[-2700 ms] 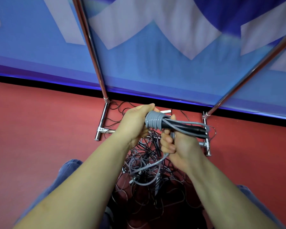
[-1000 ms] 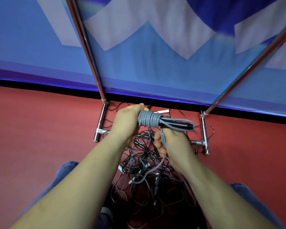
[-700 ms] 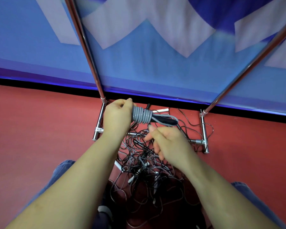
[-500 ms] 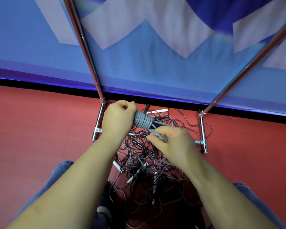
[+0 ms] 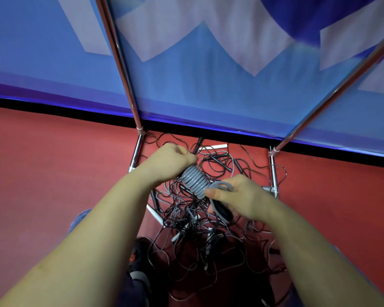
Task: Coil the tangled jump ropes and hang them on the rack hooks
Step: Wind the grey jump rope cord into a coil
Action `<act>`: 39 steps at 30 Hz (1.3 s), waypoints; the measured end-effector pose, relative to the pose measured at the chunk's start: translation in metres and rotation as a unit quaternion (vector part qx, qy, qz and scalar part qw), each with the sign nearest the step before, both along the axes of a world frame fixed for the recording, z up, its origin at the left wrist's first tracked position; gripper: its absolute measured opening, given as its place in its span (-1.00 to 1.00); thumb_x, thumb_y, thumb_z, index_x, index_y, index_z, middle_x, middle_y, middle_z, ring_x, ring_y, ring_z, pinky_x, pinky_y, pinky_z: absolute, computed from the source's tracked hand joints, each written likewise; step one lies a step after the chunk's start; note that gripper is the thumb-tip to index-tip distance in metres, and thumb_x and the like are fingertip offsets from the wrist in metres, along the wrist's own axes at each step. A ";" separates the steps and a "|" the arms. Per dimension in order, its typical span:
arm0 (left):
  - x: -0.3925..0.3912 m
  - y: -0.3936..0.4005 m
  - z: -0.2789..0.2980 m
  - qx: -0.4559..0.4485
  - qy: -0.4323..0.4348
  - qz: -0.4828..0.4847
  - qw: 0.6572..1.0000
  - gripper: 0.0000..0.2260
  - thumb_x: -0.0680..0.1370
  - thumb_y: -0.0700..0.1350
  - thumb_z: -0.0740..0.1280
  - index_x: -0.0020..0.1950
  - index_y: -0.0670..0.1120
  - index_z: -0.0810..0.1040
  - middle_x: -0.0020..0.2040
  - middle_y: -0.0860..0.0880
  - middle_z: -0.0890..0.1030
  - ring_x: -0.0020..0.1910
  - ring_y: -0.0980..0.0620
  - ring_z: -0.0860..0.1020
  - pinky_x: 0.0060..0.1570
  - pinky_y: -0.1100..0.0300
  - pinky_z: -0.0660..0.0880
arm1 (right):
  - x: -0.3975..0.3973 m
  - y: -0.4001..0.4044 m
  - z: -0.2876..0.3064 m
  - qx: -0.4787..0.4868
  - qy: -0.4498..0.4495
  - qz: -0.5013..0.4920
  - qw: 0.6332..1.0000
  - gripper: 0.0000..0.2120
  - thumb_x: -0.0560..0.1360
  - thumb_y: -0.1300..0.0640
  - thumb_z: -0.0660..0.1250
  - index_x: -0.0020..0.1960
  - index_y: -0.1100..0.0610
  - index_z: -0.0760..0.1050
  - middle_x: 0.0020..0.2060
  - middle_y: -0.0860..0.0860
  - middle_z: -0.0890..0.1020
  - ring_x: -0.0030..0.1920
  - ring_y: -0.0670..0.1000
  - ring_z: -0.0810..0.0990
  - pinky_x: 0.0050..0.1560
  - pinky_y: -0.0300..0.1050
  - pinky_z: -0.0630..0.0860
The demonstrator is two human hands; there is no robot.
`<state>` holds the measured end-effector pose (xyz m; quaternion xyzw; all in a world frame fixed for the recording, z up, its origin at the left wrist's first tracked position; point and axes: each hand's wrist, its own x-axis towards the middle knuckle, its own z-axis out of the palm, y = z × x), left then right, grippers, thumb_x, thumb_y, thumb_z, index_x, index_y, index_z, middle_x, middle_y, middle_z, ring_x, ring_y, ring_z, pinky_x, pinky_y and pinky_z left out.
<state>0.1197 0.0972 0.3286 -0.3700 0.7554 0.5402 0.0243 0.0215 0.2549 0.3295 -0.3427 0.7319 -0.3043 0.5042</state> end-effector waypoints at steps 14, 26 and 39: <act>-0.011 0.006 0.007 0.237 0.206 0.118 0.942 -0.69 0.58 -0.08 0.25 -0.36 -0.05 0.55 -0.45 -0.06 0.36 -0.51 0.07 0.20 -0.50 0.29 0.06 | -0.002 -0.004 0.011 -0.128 -0.487 -0.207 0.839 -0.63 0.44 -0.10 0.28 -0.39 0.15 0.51 -0.62 -0.07 0.36 -0.67 -0.17 0.28 -0.63 -0.35 0.25; -0.013 0.006 -0.003 -0.026 0.136 0.293 0.946 -0.71 0.56 -0.07 0.27 -0.36 -0.05 0.53 -0.53 0.06 0.42 -0.53 0.13 0.35 -0.48 0.25 0.31 | 0.027 -0.016 -0.002 -0.070 0.035 -0.196 0.977 -0.66 0.62 0.03 0.14 -0.11 0.21 0.57 -0.57 -0.04 0.40 -0.61 -0.11 0.36 -0.53 -0.33 0.34; -0.007 0.000 -0.005 -0.109 0.104 0.174 0.973 -0.71 0.56 -0.06 0.29 -0.36 -0.07 0.51 -0.45 0.03 0.48 -0.40 0.04 0.41 -0.30 0.19 0.37 | -0.006 0.002 0.008 -0.136 0.265 -0.160 0.941 -0.88 0.33 -0.07 0.49 -0.26 -0.07 0.59 -0.40 -0.13 0.55 -0.36 -0.12 0.47 -0.29 -0.15 0.42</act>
